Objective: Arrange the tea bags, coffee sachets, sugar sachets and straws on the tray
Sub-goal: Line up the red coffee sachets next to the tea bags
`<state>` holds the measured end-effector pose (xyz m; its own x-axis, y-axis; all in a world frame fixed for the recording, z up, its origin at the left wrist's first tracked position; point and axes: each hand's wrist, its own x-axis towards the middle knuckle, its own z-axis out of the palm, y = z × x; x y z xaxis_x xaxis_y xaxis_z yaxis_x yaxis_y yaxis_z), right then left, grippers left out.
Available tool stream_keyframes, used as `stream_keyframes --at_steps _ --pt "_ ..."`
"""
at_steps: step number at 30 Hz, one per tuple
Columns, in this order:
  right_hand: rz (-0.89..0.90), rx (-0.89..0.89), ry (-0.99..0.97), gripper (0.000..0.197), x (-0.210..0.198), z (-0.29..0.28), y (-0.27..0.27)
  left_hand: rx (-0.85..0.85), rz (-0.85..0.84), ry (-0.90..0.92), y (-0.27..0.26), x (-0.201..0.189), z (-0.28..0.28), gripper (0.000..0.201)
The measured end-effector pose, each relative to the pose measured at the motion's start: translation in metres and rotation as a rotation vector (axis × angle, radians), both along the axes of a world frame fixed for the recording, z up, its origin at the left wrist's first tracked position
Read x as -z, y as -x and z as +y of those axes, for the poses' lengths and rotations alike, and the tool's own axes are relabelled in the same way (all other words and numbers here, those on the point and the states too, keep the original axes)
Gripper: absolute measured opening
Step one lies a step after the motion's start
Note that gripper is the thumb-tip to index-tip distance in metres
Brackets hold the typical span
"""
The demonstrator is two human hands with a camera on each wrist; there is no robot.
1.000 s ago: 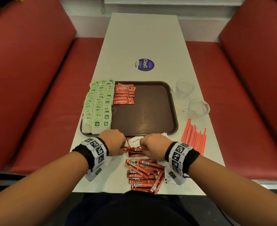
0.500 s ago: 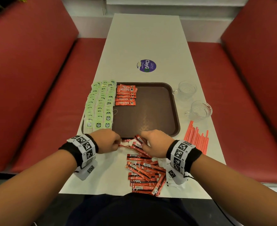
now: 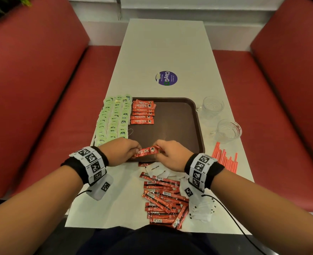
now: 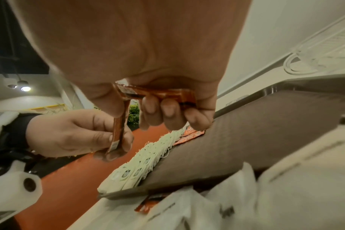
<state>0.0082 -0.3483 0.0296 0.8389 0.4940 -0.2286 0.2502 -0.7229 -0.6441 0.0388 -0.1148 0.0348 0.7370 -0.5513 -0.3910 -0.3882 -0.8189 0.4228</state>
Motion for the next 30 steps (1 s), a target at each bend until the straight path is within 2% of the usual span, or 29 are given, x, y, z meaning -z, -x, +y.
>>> stream_keyframes --at_steps 5,10,13,16,19,23,30 --pt "-0.009 0.008 -0.065 0.012 0.003 0.0 -0.008 -0.009 -0.042 0.009 -0.007 -0.003 -0.002 0.022" --pt "-0.07 0.033 -0.075 0.012 0.008 0.003 -0.017 -0.021 -0.069 0.112 -0.014 -0.005 -0.009 0.02" --pt "-0.083 0.02 -0.09 0.012 0.005 0.003 -0.024 0.001 -0.16 0.119 -0.022 -0.006 -0.014 0.017" --pt "-0.092 0.063 -0.066 0.014 0.008 0.001 -0.037 -0.031 -0.15 0.129 -0.039 0.0 -0.015 0.015" --pt "-0.097 0.156 -0.05 0.015 0.013 -0.004 -0.047 -0.106 -0.167 0.018 -0.061 0.01 -0.015 0.017" --pt "-0.004 0.249 -0.072 0.015 0.013 -0.007 -0.055 -0.284 -0.205 -0.118 -0.088 0.02 -0.02 0.008" --pt "0.026 0.239 -0.063 0.01 0.012 -0.011 -0.057 -0.255 -0.292 -0.356 -0.11 0.035 -0.04 0.011"
